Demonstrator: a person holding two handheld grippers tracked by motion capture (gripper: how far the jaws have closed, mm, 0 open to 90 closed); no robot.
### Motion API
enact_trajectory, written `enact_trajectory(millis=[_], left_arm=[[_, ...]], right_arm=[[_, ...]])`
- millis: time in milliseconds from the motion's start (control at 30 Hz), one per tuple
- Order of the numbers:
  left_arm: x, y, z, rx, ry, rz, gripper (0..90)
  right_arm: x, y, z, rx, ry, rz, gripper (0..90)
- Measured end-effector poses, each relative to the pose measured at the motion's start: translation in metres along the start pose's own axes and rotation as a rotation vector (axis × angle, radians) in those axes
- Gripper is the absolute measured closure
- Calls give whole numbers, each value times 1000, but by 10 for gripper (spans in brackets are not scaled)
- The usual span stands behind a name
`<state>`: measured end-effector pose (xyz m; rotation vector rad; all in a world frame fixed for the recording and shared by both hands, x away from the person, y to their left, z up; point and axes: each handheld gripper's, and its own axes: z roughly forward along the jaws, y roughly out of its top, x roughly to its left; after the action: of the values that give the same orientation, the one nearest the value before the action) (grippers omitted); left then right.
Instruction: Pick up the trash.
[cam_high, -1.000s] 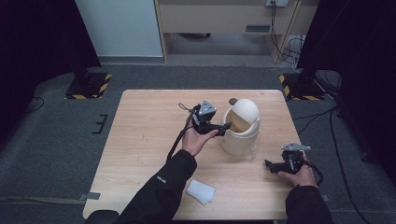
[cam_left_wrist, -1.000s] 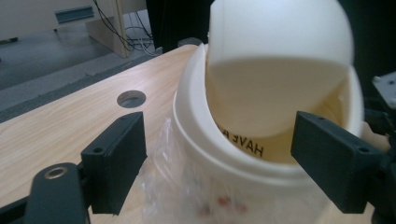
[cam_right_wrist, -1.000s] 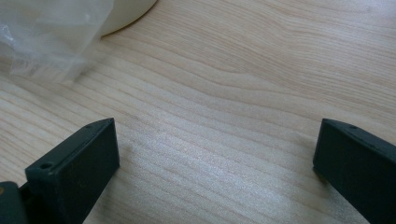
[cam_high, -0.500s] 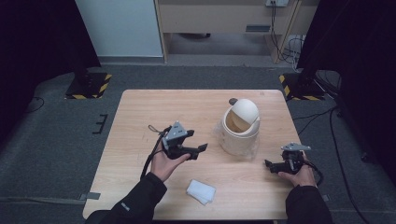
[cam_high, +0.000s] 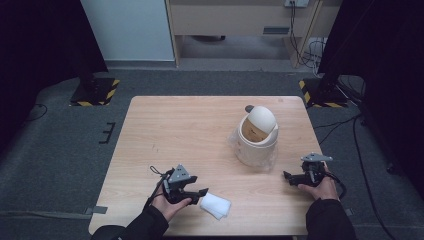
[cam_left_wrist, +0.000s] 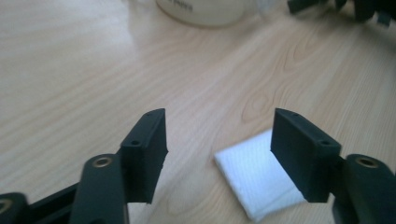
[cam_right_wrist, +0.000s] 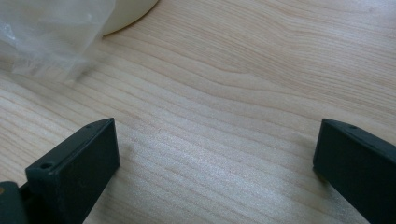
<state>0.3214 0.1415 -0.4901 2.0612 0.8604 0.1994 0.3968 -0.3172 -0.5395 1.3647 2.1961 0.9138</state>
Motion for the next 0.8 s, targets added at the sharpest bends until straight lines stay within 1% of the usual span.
enact_trajectory(millis=[100, 133, 167, 200, 233, 267, 300, 333, 367, 433, 467, 567, 700, 767, 800], left_arm=[[-5, -4, 6, 41, -11, -3, 396], [-8, -7, 10, 74, -16, 1, 427], [-10, -8, 11, 92, -15, 3, 441], [-10, -8, 11, 92, -15, 3, 454], [-12, -10, 12, 107, -16, 6, 467], [-14, -12, 15, 135, -24, -2, 479], [-14, -12, 15, 135, -24, -2, 490], [-16, -13, 16, 149, -27, -5, 502], [-17, -14, 16, 165, -28, -2, 502], [-20, -17, 19, 193, -25, 7, 534], [-20, -17, 19, 193, -25, 7, 543], [-22, -18, 21, 215, -12, 22, 570], [-23, -19, 22, 236, -2, 25, 618], [-24, -19, 22, 238, 1, 24, 632], [-25, -19, 22, 237, 7, 22, 656]], right_arm=[[0, 0, 0, 1, 1, 1, 5], [0, 0, 0, 0, 1, -1, 5], [0, 0, 0, 1, 1, 0, 5], [0, 0, 0, 1, 2, 0, 5], [0, 0, 0, 1, 2, 1, 5], [0, 0, 0, 1, 2, 0, 5], [0, 0, 0, 1, 2, 0, 5], [0, 0, 0, 1, 3, -1, 5], [0, 0, 0, 1, 3, -1, 5], [0, 0, 0, 1, 3, -1, 5], [0, 0, 0, 1, 3, -1, 5], [0, 0, 0, 1, 3, -1, 5], [0, 0, 0, 1, 3, 0, 5], [0, 0, 0, 1, 3, -1, 5], [0, 0, 0, 1, 3, -1, 5]])
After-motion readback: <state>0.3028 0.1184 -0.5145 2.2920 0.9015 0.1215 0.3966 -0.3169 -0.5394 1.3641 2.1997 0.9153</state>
